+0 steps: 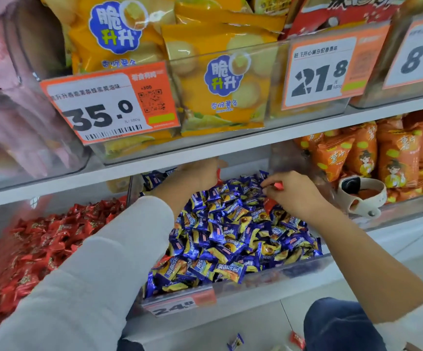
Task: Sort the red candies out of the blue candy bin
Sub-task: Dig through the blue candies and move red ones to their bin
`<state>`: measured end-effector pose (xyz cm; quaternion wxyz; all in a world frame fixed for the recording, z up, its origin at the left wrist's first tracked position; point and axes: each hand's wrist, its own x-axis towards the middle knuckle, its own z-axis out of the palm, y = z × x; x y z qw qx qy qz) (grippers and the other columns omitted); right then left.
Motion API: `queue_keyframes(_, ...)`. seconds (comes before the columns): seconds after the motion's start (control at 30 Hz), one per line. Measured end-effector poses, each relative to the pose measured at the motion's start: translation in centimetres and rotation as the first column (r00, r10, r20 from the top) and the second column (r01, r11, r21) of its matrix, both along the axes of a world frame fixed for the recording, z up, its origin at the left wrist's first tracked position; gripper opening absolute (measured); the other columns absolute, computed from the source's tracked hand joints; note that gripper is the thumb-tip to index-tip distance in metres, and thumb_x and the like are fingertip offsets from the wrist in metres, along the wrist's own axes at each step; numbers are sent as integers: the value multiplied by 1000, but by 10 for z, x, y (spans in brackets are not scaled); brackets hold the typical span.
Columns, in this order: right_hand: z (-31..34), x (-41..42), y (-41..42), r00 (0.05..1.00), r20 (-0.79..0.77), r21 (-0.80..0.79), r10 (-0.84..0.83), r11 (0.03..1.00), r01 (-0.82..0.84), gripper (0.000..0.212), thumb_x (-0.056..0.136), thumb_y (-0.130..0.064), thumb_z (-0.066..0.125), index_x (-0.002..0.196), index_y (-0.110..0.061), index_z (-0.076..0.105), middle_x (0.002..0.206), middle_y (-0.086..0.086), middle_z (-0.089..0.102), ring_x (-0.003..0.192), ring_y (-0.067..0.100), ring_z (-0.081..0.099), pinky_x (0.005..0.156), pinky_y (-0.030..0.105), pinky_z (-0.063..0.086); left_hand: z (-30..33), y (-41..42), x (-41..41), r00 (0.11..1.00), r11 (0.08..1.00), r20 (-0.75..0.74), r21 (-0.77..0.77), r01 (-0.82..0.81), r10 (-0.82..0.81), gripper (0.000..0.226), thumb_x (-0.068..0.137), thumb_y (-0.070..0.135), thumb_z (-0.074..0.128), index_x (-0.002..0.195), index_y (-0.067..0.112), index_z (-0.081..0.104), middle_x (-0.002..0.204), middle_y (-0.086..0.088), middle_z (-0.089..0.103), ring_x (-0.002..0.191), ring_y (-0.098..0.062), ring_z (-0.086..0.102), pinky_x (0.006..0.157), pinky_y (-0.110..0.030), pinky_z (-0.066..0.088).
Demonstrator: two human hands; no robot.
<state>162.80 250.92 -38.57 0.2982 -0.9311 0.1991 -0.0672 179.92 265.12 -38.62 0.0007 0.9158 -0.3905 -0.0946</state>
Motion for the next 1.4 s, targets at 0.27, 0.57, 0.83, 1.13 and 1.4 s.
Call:
queue_keyframes(0.27,18,-12,-1,994,110,140,11,990,-27,15,91,-22,61,100,-20,73,100,-3,67,93,10,59,79,19,38,-8,5,12,990,975,123,217,41,-69,39,88,8,55,125,21,54,129,-7,53,99,-28,57,77,-36,50)
queue_keyframes(0.57,43,-35,54,956,255,258,145,943,-211,9,89,-22,63,91,-26,71,72,-16,62,53,-12,52,55,4,36,50,118,-89,995,953,87,-296,70,-46,43,90,30,53,133,32,46,102,5,61,82,-19,58,74,-32,48)
queue_keyframes(0.83,35,-43,104,940,233,198,250,934,-297,11,90,-25,61,92,-32,69,89,-20,66,84,-7,58,73,5,41,46,191,-139,985,998,171,-55,0,9,42,88,59,46,117,29,44,109,6,58,92,-20,59,70,-32,47)
queue_keyframes(1.13,37,-32,160,900,415,365,133,882,-299,12,91,-19,61,93,-29,68,60,-30,56,55,-4,51,57,10,37,44,224,-137,937,705,12,-662,-254,349,16,80,48,66,86,33,65,69,14,62,62,-3,54,58,-23,41)
queue_keyframes(1.4,52,39,273,868,413,247,276,883,-398,12,89,-20,62,96,-20,71,96,-11,68,93,4,58,79,13,41,19,307,-104,625,189,-279,-796,-576,729,26,85,40,65,99,19,68,82,5,61,84,-13,55,73,-22,33)
